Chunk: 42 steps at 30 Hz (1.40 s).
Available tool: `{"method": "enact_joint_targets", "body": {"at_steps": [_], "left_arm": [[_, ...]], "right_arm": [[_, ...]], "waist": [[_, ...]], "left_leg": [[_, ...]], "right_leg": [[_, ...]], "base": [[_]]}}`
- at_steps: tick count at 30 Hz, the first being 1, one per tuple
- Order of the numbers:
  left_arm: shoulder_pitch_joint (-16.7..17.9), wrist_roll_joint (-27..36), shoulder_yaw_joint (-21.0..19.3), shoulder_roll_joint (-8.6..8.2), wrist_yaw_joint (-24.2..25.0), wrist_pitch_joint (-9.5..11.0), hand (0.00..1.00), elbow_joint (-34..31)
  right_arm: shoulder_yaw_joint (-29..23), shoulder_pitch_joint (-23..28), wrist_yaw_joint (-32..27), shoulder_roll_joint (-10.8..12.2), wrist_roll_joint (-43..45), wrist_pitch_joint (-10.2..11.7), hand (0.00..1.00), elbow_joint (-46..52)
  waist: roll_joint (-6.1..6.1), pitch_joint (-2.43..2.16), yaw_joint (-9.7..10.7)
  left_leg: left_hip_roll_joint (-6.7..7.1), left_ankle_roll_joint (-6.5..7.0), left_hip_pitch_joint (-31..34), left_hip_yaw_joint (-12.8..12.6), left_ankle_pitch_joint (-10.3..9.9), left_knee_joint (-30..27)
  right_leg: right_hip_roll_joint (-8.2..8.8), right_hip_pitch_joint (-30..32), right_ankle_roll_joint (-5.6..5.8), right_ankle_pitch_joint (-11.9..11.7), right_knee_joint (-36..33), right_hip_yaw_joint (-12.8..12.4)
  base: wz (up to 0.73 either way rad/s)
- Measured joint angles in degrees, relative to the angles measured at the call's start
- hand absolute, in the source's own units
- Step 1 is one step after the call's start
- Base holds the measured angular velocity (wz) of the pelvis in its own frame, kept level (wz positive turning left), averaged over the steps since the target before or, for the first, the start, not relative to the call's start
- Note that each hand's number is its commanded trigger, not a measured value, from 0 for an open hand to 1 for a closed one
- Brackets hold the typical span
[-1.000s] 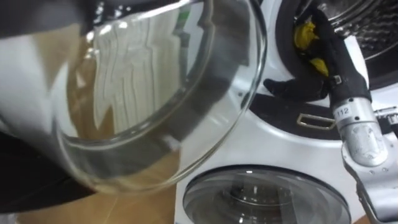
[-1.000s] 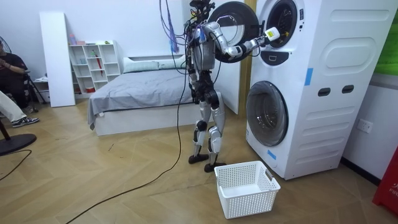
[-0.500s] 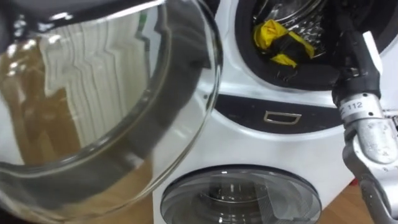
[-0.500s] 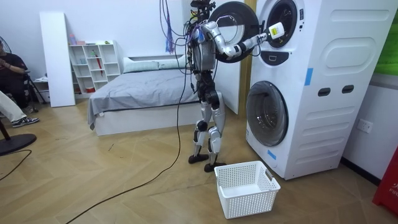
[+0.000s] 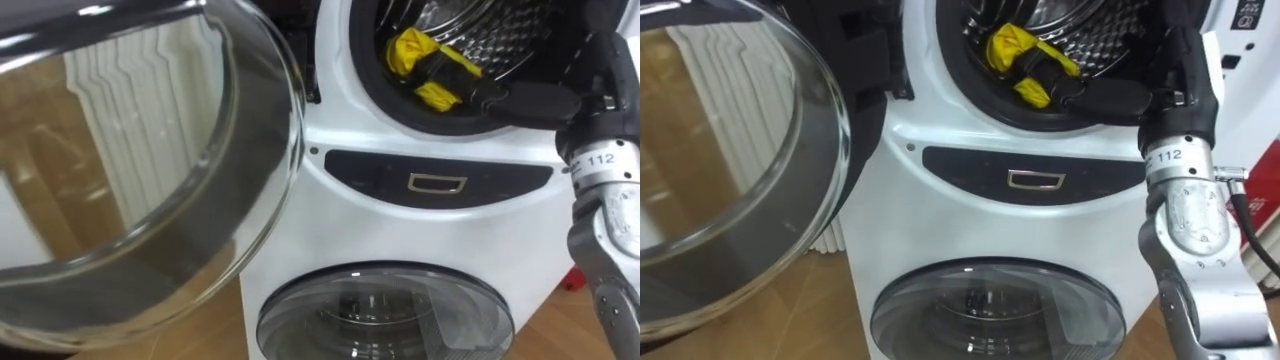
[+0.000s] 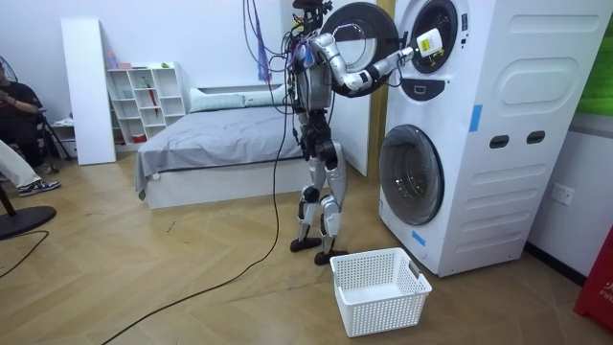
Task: Pick clothes from washing machine
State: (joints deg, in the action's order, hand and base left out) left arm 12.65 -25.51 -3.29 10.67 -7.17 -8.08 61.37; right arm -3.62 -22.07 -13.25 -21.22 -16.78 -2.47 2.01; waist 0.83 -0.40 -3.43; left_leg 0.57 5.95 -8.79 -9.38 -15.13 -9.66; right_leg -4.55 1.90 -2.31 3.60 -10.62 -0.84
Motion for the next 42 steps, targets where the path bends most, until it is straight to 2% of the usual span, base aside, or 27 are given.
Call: {"method": "enact_joint_targets", "body": {"at_steps": [4,9,14,15,18,21,22,24,28,35,42], "left_arm": [[-0.1,0.0,0.1,-0.02,0.5,-0.1,0.0,-0.1],[-0.1,0.0,0.1,-0.01,0.6,-0.3,0.0,-0.3],[0.4,0.0,0.0,0.09,1.4,-0.3,0.0,-0.9],[0.3,-0.1,0.0,0.09,1.5,-0.3,0.0,-1.2],[0.7,-0.1,-0.1,0.15,1.7,-0.4,0.0,-2.3],[1.1,-1.3,-0.3,0.31,1.7,-1.3,0.0,-3.5],[1.2,-1.6,-0.4,0.3,1.7,-1.8,0.0,-3.6],[1.1,-1.6,-0.5,0.31,1.7,-2.4,0.0,-3.5],[1.4,-1.6,-0.8,0.41,1.7,-3.2,0.0,-3.5],[2.3,-1.6,-3.4,0.92,3.7,-4.5,0.0,-4.8],[2.6,-1.7,-4.0,0.99,3.9,-5.8,0.0,-5.0]], "right_arm": [[0.1,0.0,1.8,0.0,0.1,0.0,0.0,-1.4],[0.1,0.0,3.2,0.0,0.0,0.0,0.0,-2.4],[0.0,0.0,4.8,0.0,0.2,-0.1,0.0,-3.6],[0.0,-0.2,5.2,0.0,0.5,-0.1,0.0,-4.0],[0.2,-2.5,6.5,-0.6,1.0,-0.2,0.0,-8.5],[0.6,-5.3,7.5,-1.8,1.7,-1.9,0.0,-10.9],[0.8,-5.3,8.2,-2.1,1.6,-2.4,0.0,-11.2],[1.6,-5.7,8.6,-3.1,1.5,-2.8,0.0,-12.5],[2.4,-6.7,8.7,-4.0,1.6,-3.5,0.0,-14.7],[2.5,-9.3,10.8,-4.2,1.2,-4.6,0.0,-20.4],[2.5,-12.7,12.9,-4.5,0.3,-5.1,0.0,-26.4]], "waist": [[-0.21,0.3,0.0],[-0.03,0.43,0.0],[0.49,0.19,0.0],[0.69,0.23,-0.2],[1.45,0.12,-0.3],[2.68,0.29,-0.2],[3.04,0.13,-0.1],[3.31,-0.02,-0.1],[3.57,0.08,-0.2],[4.67,0.4,-0.2],[4.95,0.27,0.1]], "left_leg": [[-0.16,-0.13,-0.4,0.0,-0.1,0.2],[-0.29,-0.19,-0.4,0.3,-0.1,0.2],[-0.45,-0.21,-0.4,0.7,-0.1,0.2],[-0.47,-0.21,-0.4,0.7,-0.1,0.3],[-0.47,-0.24,-0.3,0.8,-0.2,0.3],[-0.44,-0.26,0.4,1.0,-0.2,0.1],[-0.44,-0.26,0.4,1.1,-0.2,0.0],[-0.43,-0.25,0.1,1.2,-0.2,0.0],[-0.26,-0.23,-0.2,1.6,-0.1,0.0],[-0.1,-0.23,-0.7,2.1,-0.2,0.0],[0.34,-0.15,-0.6,2.7,-0.1,-0.8]], "right_leg": [[-0.05,-0.5,-0.01,0.0,0.1,0.9],[-0.04,-0.6,-0.02,0.0,0.1,2.4],[-0.02,-0.8,-0.02,0.0,0.1,3.3],[0.06,-0.7,-0.03,0.0,0.1,4.2],[0.11,-0.6,-0.21,0.1,0.0,4.6],[0.24,-0.1,-0.32,0.2,-0.1,5.1],[0.3,-0.1,-0.34,0.2,-0.1,5.5],[0.34,-0.4,-0.37,0.2,-0.1,5.7],[0.57,-0.9,-0.37,0.2,0.0,5.9],[0.83,-1.8,-0.43,0.1,0.0,5.9],[1.37,-2.2,-0.46,0.1,-0.1,6.3]], "base": [[0.0],[0.01],[0.05],[0.0],[0.0],[0.01],[0.0],[0.04],[0.04],[0.04],[0.03]]}}
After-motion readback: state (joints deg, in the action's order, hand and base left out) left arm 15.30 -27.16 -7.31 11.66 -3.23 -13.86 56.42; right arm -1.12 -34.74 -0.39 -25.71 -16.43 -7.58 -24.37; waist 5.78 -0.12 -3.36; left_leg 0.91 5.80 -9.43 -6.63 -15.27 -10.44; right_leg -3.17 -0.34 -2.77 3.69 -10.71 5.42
